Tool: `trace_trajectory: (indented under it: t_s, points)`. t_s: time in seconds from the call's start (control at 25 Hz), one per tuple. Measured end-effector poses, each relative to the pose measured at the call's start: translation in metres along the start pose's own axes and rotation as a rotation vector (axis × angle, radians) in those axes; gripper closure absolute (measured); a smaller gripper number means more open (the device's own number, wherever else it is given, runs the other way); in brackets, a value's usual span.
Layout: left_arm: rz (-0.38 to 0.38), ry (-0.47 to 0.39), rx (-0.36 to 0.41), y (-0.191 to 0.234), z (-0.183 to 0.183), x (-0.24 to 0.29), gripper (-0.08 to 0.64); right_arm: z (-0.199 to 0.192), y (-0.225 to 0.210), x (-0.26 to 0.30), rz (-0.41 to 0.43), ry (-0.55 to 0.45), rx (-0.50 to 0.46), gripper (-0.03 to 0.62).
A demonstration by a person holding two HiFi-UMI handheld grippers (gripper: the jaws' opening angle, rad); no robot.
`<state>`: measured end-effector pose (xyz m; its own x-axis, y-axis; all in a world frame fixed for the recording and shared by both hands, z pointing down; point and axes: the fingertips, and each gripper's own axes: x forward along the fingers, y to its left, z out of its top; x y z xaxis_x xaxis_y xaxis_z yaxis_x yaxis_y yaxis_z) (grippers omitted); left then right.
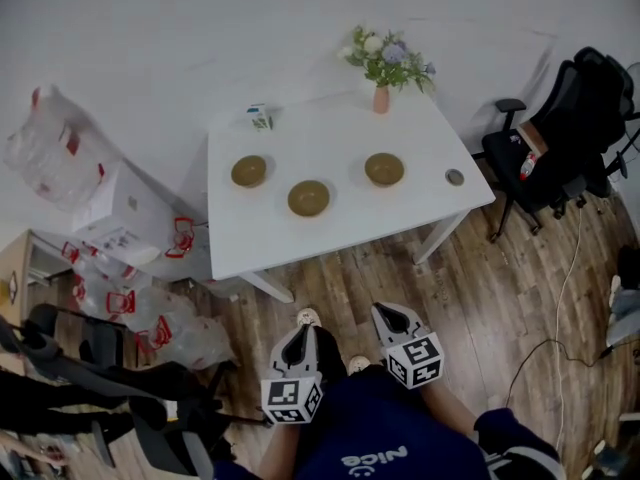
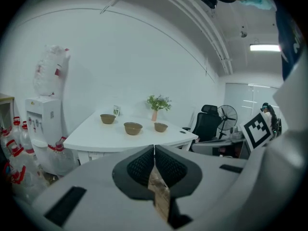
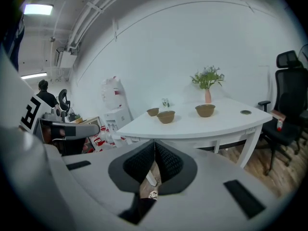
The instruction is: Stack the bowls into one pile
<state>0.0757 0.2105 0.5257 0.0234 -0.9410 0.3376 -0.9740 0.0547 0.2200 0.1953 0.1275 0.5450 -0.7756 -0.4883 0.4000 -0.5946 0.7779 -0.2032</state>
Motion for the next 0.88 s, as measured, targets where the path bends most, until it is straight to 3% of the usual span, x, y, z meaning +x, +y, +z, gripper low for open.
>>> trace_trajectory:
  t_s: [0.28, 0.88]
  points:
    - [-0.071, 0.001, 0.034, 0.021, 0.018, 0.054, 0.537, 0.01, -0.021, 0.03, -0.067, 0.01, 0.026, 0.569]
    - [-0.213, 0.032, 0.104, 0.114, 0.087, 0.176, 0.537, 0.081, -0.05, 0.158, -0.214, 0.005, 0.065, 0.569]
